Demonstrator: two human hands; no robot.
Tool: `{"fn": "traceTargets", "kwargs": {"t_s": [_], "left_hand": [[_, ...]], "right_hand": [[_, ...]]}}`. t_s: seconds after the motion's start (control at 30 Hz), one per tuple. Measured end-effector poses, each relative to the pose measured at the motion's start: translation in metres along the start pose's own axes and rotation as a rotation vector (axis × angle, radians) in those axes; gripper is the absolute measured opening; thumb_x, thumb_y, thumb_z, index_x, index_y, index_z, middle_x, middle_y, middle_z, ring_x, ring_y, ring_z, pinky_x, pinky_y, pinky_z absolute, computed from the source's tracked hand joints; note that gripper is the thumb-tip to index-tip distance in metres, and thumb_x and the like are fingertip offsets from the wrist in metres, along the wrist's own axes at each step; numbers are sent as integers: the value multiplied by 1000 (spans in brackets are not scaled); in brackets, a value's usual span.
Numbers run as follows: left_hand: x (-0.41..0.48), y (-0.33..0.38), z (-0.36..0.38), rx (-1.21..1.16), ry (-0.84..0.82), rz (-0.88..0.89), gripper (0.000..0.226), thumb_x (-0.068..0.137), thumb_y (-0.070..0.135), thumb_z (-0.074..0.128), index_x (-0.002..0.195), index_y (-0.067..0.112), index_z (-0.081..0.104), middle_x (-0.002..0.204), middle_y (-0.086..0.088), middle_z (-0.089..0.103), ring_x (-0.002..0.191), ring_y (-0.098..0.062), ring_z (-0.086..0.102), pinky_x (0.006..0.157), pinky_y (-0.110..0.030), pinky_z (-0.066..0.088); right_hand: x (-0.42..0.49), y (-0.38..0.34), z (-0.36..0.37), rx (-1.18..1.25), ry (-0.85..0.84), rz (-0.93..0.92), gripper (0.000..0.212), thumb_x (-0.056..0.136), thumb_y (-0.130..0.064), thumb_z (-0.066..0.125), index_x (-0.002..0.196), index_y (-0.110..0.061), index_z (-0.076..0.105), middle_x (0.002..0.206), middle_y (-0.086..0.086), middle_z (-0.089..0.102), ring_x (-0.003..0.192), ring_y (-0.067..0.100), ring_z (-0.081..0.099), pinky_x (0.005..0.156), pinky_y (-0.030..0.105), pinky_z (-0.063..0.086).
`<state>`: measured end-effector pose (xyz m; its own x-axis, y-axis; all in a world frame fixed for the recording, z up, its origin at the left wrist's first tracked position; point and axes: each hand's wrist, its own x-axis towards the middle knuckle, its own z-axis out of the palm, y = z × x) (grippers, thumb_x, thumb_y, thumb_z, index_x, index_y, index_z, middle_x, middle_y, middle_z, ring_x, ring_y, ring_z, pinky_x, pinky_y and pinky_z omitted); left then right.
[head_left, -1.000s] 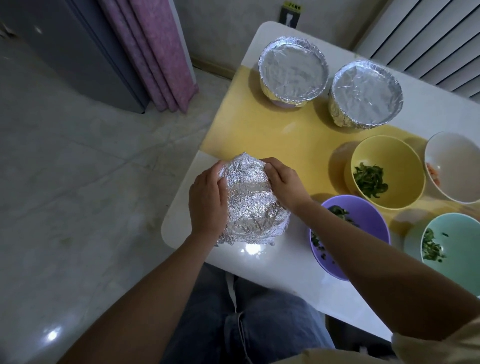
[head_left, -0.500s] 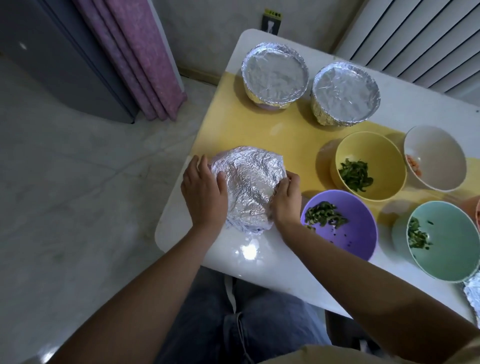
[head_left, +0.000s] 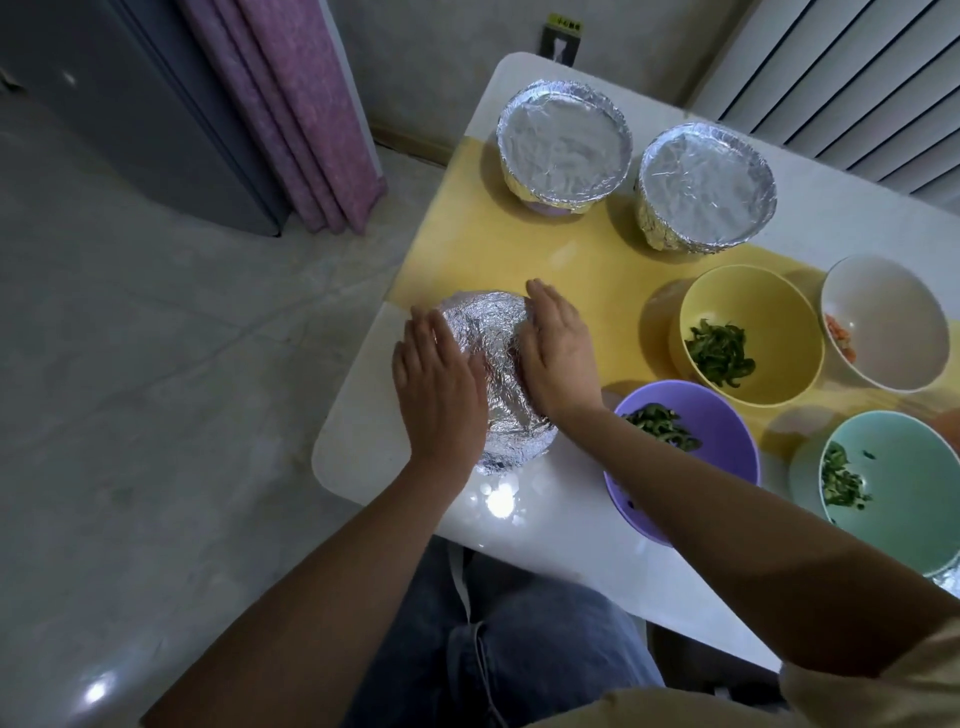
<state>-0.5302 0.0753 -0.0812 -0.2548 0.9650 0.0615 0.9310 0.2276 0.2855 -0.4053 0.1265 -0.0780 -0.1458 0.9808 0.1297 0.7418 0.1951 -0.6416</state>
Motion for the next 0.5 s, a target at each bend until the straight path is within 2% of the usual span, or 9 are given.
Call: {"fn": "traceTargets", "kwargs": {"t_s": [0.07, 0.13, 0.2, 0.23, 0.27, 0.3, 0.37, 0.43, 0.5], "left_hand": [[-1, -5, 3, -39, -13, 2, 58, 97, 29, 29, 146, -2, 35, 150, -19, 41, 132, -32, 46, 107, -43, 38], [0, -10, 6, -178, 14, 32, 52, 100, 20, 30, 147, -1, 34, 149, -17, 43, 132, -30, 45, 108, -38, 35], [2, -15, 8, -396, 33, -20, 47, 102, 13, 32, 147, 1, 36, 147, -15, 46, 132, -27, 45, 107, -28, 32], [2, -17, 9, -502, 36, -70, 45, 103, 13, 32, 146, 2, 38, 144, -14, 49, 131, -24, 46, 105, -22, 32], [3, -18, 9, -595, 51, -116, 44, 104, 15, 31, 144, 2, 42, 141, -13, 52, 129, -20, 48, 103, -16, 32], [2, -18, 10, -667, 72, -152, 43, 104, 15, 31, 141, 1, 46, 139, -12, 55, 127, -14, 50, 102, -10, 32], [2, -17, 8, -759, 103, -205, 39, 104, 12, 33, 135, -1, 52, 131, -5, 59, 117, 1, 49, 96, 0, 32], [3, -16, 8, -827, 101, -263, 35, 104, 10, 34, 129, 0, 57, 118, 4, 60, 103, 9, 52, 88, 0, 35], [4, -18, 10, -891, 69, -342, 30, 105, 13, 35, 109, 6, 64, 92, 10, 62, 77, 8, 54, 74, -16, 42]], "right_hand": [[0, 5, 3, -32, -7, -30, 40, 98, -15, 42, 132, 1, 54, 126, 18, 60, 115, 34, 57, 96, 39, 44], [1, 9, 2, 1, 26, 7, 36, 99, -17, 43, 129, -4, 58, 120, 13, 65, 107, 30, 61, 87, 32, 44], [2, 10, 0, 73, 77, 76, 33, 99, -18, 46, 125, -8, 64, 110, 9, 71, 95, 21, 65, 78, 23, 43], [2, 11, -1, 126, 93, 114, 31, 99, -17, 47, 123, -9, 66, 98, 6, 73, 82, 12, 65, 71, 18, 41], [2, 13, -1, 181, 99, 147, 30, 99, -16, 49, 121, -9, 67, 80, 0, 71, 68, 1, 58, 63, 15, 39], [2, 15, -1, 229, 103, 176, 28, 99, -16, 50, 120, -9, 68, 65, -9, 63, 57, -1, 50, 57, 15, 36], [3, 22, 3, 306, 96, 233, 26, 99, -17, 51, 116, -11, 69, 53, -15, 47, 48, 3, 41, 52, 24, 35], [5, 27, 6, 356, 72, 268, 25, 99, -19, 49, 114, -16, 69, 51, -13, 43, 47, 5, 37, 51, 27, 33], [5, 29, 7, 408, 41, 305, 25, 100, -23, 47, 114, -20, 68, 51, -12, 39, 47, 9, 35, 51, 28, 31]]}}
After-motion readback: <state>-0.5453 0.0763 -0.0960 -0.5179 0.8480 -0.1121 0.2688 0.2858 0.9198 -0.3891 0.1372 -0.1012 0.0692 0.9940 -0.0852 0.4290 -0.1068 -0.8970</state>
